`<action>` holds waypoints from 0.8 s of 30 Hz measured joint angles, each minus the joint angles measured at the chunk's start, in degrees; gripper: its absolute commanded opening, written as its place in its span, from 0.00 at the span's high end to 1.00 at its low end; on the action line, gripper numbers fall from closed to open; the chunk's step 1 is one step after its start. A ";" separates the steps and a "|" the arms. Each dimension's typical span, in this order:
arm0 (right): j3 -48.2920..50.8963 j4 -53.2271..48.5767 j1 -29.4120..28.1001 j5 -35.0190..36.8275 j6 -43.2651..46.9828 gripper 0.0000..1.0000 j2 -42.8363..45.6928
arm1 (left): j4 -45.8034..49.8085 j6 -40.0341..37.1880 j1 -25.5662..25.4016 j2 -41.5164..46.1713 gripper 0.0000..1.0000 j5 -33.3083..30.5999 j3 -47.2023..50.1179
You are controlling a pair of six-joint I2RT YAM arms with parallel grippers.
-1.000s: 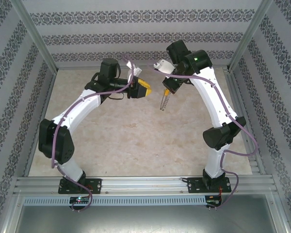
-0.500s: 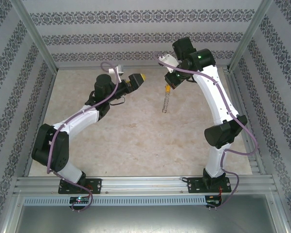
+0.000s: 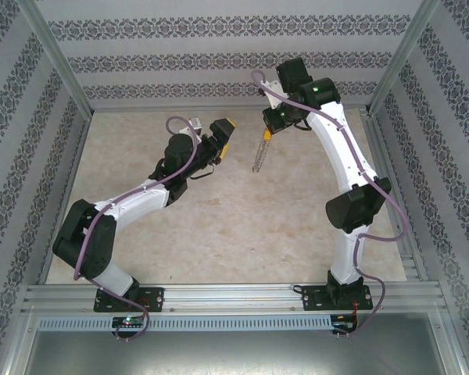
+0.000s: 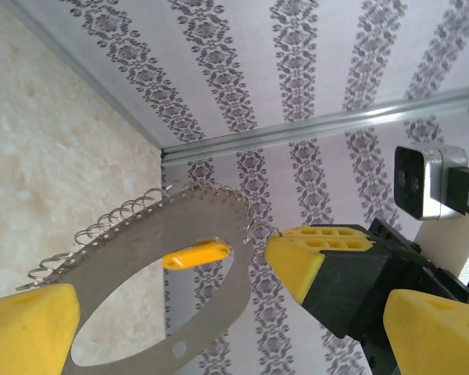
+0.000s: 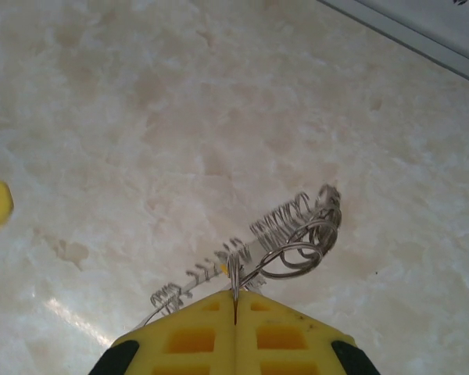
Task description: Put the keys on the keyring
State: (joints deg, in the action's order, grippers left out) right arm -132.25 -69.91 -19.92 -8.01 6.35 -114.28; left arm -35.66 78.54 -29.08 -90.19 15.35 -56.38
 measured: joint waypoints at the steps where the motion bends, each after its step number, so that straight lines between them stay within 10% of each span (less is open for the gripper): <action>1: -0.11 0.37 0.24 -0.04 -0.79 1.00 -0.11 | -0.11 1.62 -0.37 0.00 0.00 -0.70 0.26; 24: 2.73 8.35 0.66 -3.91 -9.70 1.00 -1.73 | -17.44 31.93 -7.58 -16.28 0.03 -14.73 -0.85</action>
State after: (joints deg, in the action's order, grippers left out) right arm -129.51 -61.56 -19.27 -11.92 -3.36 -116.01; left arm -53.10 110.48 -36.67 -106.48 0.62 -57.23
